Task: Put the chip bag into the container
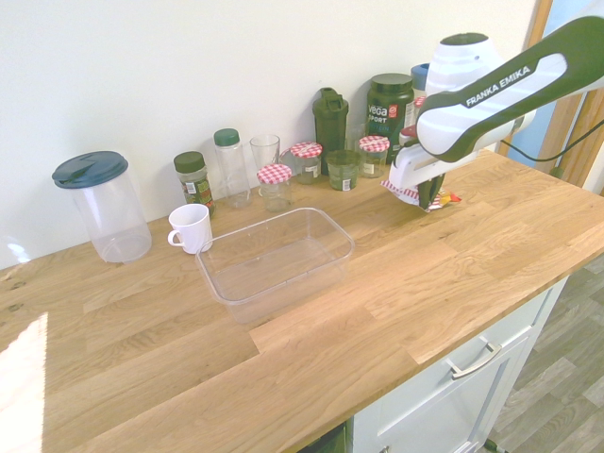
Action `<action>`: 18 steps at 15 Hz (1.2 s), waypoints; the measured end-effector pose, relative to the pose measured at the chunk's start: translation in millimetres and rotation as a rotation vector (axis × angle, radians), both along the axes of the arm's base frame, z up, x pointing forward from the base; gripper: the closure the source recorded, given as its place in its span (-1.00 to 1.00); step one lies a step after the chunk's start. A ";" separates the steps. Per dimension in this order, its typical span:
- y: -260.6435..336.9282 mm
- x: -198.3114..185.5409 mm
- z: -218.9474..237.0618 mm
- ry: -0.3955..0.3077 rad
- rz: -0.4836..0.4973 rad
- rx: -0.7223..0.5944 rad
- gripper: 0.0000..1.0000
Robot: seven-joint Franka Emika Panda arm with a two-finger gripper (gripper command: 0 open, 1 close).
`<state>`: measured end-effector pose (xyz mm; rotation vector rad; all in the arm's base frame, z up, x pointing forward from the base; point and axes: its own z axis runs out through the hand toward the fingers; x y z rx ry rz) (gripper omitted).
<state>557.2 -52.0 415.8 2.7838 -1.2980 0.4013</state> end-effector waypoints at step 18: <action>352.5 5.7 -37.8 0.064 0.073 -0.228 -1.00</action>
